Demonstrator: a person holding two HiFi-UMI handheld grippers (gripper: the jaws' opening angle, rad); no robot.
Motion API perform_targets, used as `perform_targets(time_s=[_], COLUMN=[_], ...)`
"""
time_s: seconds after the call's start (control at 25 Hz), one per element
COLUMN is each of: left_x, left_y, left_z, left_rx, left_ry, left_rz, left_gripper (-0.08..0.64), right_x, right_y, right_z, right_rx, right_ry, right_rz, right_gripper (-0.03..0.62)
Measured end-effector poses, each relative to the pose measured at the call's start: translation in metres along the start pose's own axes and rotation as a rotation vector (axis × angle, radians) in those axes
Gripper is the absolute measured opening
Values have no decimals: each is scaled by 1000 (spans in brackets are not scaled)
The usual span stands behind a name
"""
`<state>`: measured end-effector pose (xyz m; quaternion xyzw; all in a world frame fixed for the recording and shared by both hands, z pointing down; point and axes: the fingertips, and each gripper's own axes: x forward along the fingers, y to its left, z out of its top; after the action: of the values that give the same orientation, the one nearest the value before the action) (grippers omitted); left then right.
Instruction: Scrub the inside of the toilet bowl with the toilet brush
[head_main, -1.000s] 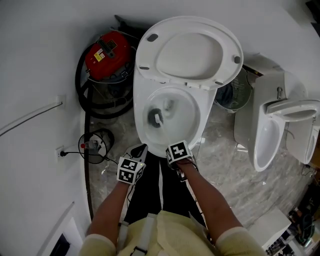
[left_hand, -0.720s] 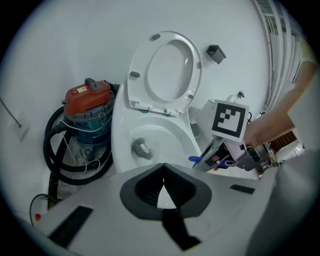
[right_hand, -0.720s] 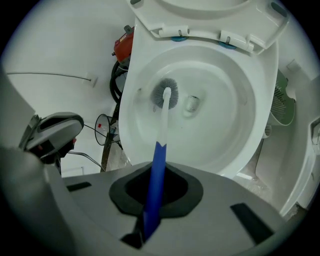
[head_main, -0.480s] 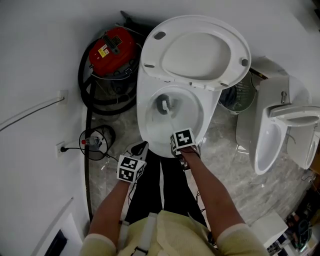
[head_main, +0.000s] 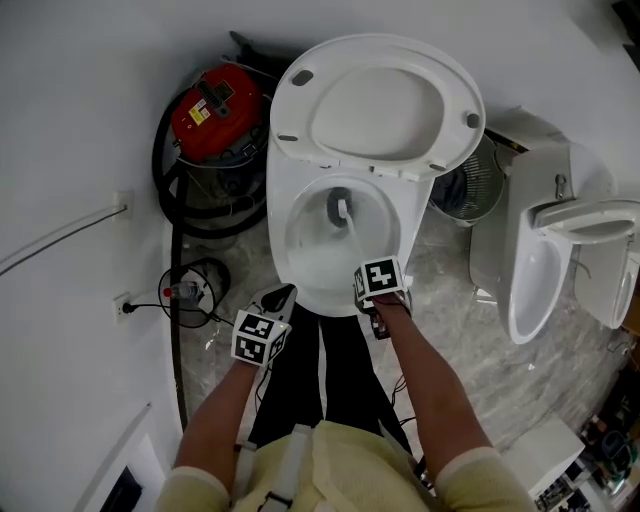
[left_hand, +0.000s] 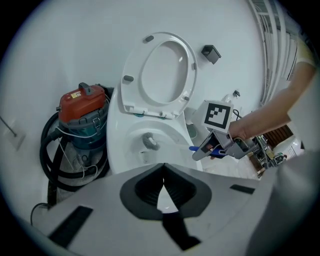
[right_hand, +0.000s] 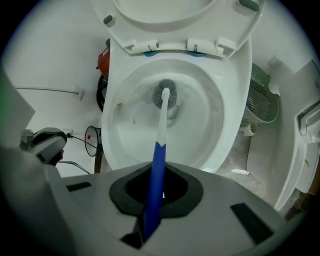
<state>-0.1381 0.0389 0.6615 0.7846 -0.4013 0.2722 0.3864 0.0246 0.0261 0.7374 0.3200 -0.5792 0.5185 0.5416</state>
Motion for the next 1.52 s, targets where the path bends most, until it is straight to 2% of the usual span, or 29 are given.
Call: perform_targets(time_s=[0.4, 0.68, 0.88, 1.12, 1.52], left_x=[0, -4, -6, -8, -15], left_y=[-17, -26, -30, -33, -27], left_z=[11, 6, -1, -7, -11], left_rx=[47, 75, 93, 111, 124], left_ry=[13, 32, 47, 57, 47], left_rz=[-45, -65, -79, -91, -60], left_gripper=[14, 14, 14, 14, 14], right_x=[-18, -23, -21, -19, -8], right_y=[-29, -38, -41, -33, -3], right_z=[-21, -45, -63, -92, -132], right_rx=[88, 150, 145, 162, 172], right_ry=[-30, -15, 6, 58, 135], right_rz=[-46, -69, -94, -91, -61], right_gripper=[28, 28, 28, 28, 28])
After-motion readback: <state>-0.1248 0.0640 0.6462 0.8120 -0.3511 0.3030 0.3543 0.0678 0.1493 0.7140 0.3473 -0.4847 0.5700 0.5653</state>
